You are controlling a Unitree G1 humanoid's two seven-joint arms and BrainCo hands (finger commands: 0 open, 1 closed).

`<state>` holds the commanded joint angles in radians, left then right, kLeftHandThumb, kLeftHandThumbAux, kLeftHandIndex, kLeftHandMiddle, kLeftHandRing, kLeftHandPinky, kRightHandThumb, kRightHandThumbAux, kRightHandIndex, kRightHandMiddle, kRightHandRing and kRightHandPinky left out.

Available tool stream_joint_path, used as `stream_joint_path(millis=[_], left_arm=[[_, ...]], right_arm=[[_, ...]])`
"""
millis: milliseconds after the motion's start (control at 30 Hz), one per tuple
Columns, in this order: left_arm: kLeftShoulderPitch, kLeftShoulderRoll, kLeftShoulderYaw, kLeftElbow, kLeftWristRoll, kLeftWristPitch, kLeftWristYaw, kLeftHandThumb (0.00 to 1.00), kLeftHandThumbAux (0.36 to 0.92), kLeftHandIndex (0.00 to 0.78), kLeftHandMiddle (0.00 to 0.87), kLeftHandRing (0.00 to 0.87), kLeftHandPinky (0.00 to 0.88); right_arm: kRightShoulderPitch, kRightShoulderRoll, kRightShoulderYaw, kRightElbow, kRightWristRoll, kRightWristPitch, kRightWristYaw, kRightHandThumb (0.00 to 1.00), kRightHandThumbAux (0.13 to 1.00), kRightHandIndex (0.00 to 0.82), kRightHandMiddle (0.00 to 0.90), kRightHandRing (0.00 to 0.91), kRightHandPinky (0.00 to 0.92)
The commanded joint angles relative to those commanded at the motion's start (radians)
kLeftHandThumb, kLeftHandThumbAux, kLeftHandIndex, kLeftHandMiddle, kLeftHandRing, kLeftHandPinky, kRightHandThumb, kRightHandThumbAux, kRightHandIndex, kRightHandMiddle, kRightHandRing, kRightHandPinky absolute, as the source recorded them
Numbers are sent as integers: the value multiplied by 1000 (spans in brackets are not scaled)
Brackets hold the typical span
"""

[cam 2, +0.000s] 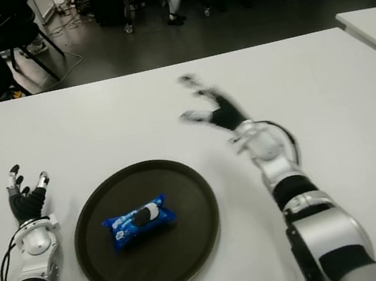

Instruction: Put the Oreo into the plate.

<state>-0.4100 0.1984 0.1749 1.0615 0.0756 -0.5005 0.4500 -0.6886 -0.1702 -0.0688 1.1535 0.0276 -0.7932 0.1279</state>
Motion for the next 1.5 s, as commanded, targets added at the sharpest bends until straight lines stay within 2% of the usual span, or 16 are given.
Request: stream_joint_path(millis=[67, 133, 200, 300, 433, 733, 1000, 1333, 1500], left_arm=[[-2, 2, 0, 4, 1, 1, 3, 5, 676, 56, 59, 45, 44], [-3, 4, 1, 5, -1, 1, 1, 8, 676, 58, 64, 51, 50], [-6, 4, 3, 9, -4, 1, 3, 12, 677, 60, 70, 58, 54], [-6, 3, 2, 11, -5, -2, 4, 20, 672, 59, 74, 59, 50], [-4, 1, 2, 10, -7, -4, 0, 26, 672, 56, 66, 48, 42], [1, 8, -9, 1, 2, -6, -8, 19, 678, 58, 69, 43, 34], [4, 29, 12, 12, -29, -27, -63, 24, 703, 39, 47, 32, 43], [-6, 32, 43, 43, -63, -52, -99, 63, 733, 40, 44, 33, 43], [-14, 31, 56, 49, -73, -59, -100, 75, 732, 46, 51, 41, 52]], right_arm=[[5, -14, -20, -3, -4, -11, -38, 0, 505, 0, 0, 0, 0], [3, -14, -27, -1, -11, -13, -51, 0, 513, 0, 0, 0, 0], [6, -19, -31, -7, -32, -7, -108, 0, 520, 0, 0, 0, 0], [4, -13, -47, 15, -41, 24, -196, 0, 537, 0, 0, 0, 0], [-12, -3, -67, 52, -29, 63, -245, 0, 569, 13, 1, 0, 0], [-26, 8, -113, 73, 6, 106, -240, 20, 630, 27, 12, 3, 26], [-7, -28, -135, 117, 1, 160, -233, 1, 677, 18, 16, 3, 14], [-8, -43, -156, 132, 10, 224, -214, 0, 658, 1, 3, 0, 1], [-16, -55, -170, 158, 14, 304, -189, 0, 623, 0, 0, 0, 0]])
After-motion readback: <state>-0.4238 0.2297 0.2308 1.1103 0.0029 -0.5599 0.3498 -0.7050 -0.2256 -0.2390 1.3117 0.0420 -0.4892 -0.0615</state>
